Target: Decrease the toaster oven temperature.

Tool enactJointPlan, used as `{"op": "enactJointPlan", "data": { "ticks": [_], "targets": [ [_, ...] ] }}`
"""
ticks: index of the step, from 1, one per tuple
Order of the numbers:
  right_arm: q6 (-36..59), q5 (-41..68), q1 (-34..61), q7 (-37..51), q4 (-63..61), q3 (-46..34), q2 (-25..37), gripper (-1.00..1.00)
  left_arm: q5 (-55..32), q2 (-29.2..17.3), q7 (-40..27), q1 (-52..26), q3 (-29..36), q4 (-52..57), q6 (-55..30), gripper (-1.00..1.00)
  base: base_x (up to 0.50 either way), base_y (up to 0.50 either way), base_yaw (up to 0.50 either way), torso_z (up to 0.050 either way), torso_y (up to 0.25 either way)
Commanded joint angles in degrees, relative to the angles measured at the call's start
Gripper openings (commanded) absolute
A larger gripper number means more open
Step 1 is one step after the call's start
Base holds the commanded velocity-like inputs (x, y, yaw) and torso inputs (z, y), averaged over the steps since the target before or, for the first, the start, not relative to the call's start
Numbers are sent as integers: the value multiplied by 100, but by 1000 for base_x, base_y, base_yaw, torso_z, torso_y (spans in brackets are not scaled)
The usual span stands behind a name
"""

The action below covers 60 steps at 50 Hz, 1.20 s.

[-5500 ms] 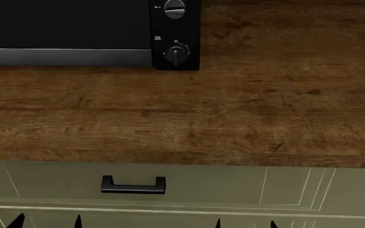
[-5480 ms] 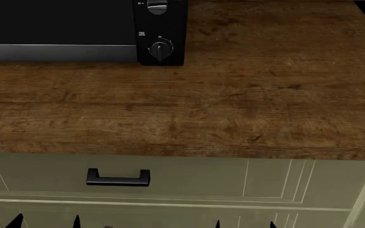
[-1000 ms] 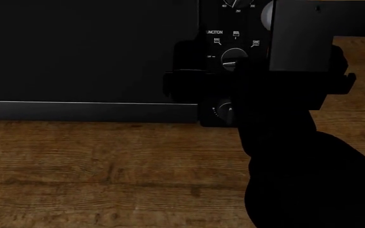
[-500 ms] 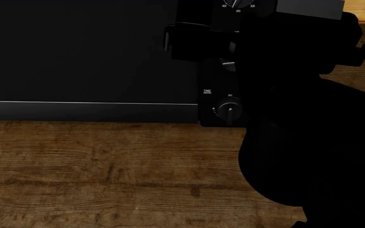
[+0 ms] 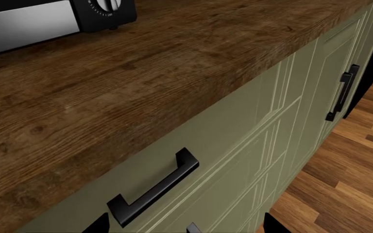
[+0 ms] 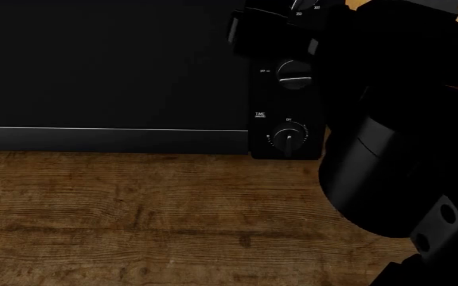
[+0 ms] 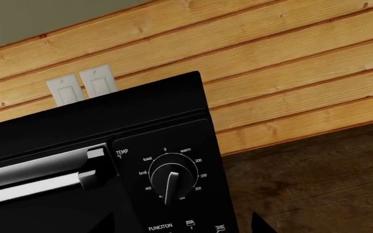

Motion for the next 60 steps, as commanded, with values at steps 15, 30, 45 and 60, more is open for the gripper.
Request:
{"op": "enactJointPlan", "data": {
  "ticks": [15, 30, 45, 60],
  "targets": [
    [-634, -112, -147, -255, 283, 92, 246, 100, 684, 40, 304, 225, 142, -564, 723, 100, 0, 0, 0, 0, 0],
    [-996, -711, -57, -1058, 603, -738, 499, 100, 813, -12, 246, 339, 251, -496, 795, 100, 0, 0, 0, 0, 0],
    [-1330, -1039, 236, -1335, 973, -1083, 506, 100, 662, 19, 284, 174, 188, -551, 705, 100, 0, 0, 0, 0, 0],
    [-1725, -1193, 149, -1616, 1275, -1209, 444, 100, 687, 8, 224, 211, 227, -516, 715, 100, 0, 0, 0, 0, 0]
  ]
}}
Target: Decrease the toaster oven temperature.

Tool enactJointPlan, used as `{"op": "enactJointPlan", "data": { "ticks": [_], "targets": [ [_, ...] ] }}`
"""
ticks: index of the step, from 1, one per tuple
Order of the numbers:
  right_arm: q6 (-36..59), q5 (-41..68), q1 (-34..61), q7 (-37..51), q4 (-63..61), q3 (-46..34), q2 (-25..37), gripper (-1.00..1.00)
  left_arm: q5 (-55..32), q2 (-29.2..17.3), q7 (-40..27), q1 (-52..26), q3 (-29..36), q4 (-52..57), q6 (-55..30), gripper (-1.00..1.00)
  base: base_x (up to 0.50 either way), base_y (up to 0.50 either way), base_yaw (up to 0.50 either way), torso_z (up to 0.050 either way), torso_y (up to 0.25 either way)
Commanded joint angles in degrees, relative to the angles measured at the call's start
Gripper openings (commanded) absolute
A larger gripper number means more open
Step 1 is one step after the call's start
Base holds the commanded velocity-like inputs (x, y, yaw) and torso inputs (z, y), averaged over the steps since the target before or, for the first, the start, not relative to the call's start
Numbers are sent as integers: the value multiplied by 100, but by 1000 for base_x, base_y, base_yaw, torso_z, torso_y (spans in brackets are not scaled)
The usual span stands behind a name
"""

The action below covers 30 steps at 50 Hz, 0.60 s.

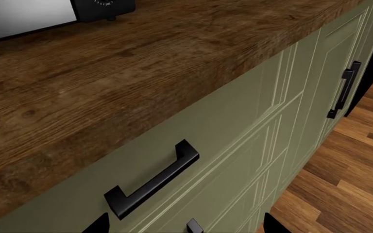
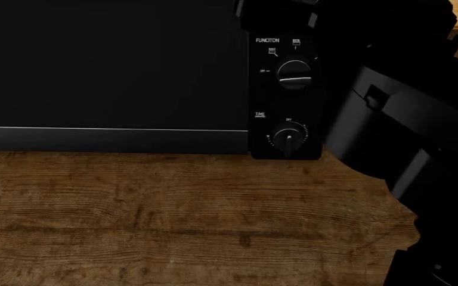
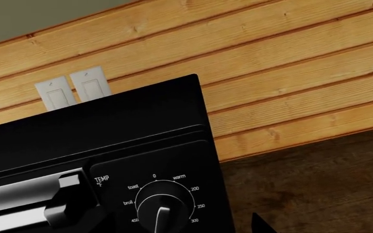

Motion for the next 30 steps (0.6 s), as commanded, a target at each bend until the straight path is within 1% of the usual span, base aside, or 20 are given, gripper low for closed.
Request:
{"op": "enactJointPlan", "data": {
  "ticks": [1, 30],
  "targets": [
    [-267, -225, -42, -342, 199, -5, -110, 100, 172, 88, 25, -5, -84, -13, 5, 100, 0, 0, 0, 0, 0],
    [-722, -398, -94, -744, 705, -241, -163, 100, 136, 69, 2, -30, -67, -48, 26, 100, 0, 0, 0, 0, 0]
  ]
}}
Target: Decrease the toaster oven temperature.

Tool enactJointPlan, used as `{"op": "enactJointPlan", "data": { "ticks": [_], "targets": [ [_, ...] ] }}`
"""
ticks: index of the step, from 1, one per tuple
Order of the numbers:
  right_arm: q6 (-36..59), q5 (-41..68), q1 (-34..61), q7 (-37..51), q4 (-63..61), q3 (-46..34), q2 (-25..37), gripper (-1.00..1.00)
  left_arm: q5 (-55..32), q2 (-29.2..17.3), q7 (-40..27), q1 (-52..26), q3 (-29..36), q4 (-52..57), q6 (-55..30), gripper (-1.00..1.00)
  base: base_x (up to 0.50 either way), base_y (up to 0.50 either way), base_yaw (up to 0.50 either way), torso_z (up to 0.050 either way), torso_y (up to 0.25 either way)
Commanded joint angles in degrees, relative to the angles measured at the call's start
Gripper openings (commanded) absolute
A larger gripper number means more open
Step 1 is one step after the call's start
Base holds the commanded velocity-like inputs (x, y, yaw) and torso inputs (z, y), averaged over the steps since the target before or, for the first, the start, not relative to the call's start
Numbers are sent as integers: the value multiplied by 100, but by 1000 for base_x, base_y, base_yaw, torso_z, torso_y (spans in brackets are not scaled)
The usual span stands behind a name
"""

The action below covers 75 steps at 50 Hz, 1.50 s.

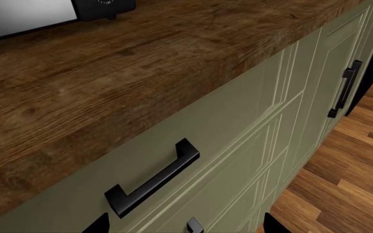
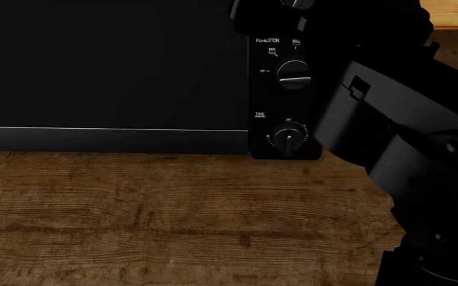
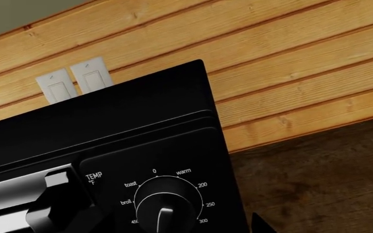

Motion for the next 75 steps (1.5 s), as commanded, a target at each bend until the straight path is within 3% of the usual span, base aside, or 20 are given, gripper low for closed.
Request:
{"op": "enactJointPlan", "data": {
  "ticks": [1, 9, 10, 28, 36, 50, 75],
  "targets": [
    [-124, -108, -34, -246, 113, 48, -122, 100, 167, 84, 48, -9, -99, -54, 37, 100, 0, 0, 0, 0, 0],
    [-124, -63, -26, -238, 122, 33, -115, 100, 176, 70, 48, -3, -94, -68, 75, 100, 0, 0, 0, 0, 0],
    [-130, -84, -33, -230, 118, 12, -108, -100, 181, 69, 49, -2, -89, -69, 79, 100, 0, 0, 0, 0, 0],
    [129, -211, 98, -103, 87, -375, 62, -100, 237, 60, 25, 1, -28, -60, 99, 100, -1, 0, -1, 0, 0],
    [751, -350, 453, -200, 266, -1062, 269, -100, 263, 63, 10, 8, 3, -68, 109, 100, 0, 0, -1, 0, 0],
    [997, -482, 749, -502, 568, -1631, 386, -100, 294, 37, 17, 48, 23, -122, 209, 100, 1, 0, 0, 0, 0],
    [1763, -1143, 1564, -1029, 1349, -3540, 547, -100, 296, 19, -6, 33, 48, -141, 230, 100, 3, 0, 0, -1, 0]
  ]
}}
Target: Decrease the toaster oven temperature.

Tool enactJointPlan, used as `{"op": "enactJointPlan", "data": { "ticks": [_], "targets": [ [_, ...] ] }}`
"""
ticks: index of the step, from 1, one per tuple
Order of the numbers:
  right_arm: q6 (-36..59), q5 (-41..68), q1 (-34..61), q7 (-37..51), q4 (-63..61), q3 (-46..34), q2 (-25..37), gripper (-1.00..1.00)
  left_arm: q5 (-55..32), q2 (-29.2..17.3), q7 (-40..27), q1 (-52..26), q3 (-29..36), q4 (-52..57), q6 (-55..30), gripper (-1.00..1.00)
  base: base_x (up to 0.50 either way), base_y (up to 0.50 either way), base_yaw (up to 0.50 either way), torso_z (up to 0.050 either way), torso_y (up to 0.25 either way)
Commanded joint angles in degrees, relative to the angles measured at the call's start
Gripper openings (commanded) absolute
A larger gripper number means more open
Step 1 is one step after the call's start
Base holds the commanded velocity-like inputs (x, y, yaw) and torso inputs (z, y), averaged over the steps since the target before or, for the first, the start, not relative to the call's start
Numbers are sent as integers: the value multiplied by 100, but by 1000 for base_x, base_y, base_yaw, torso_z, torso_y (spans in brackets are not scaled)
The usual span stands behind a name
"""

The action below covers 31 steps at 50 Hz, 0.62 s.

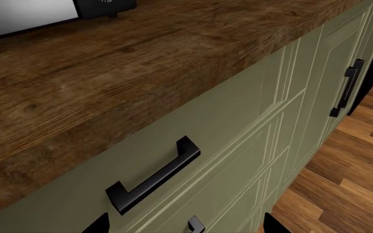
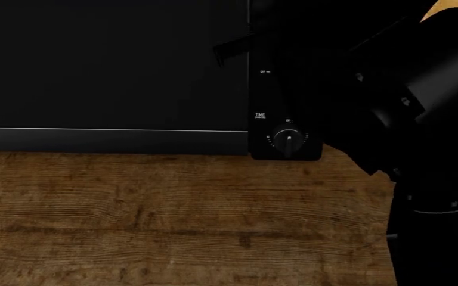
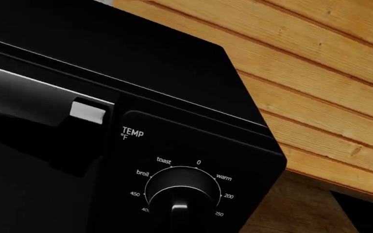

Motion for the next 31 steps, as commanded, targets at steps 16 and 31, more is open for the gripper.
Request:
{"op": "enactJointPlan", "data": {
  "ticks": [16, 31],
  "targets": [
    [866, -724, 544, -454, 967, -2234, -62, -100, 177, 75, 62, -33, -84, -83, 68, 100, 3, -2, -3, -2, 0],
    [911, -982, 1009, -1092, 1335, -3770, -271, -100, 208, 58, 56, -25, -57, -124, 104, 100, 5, -2, -2, -1, 0]
  ]
}}
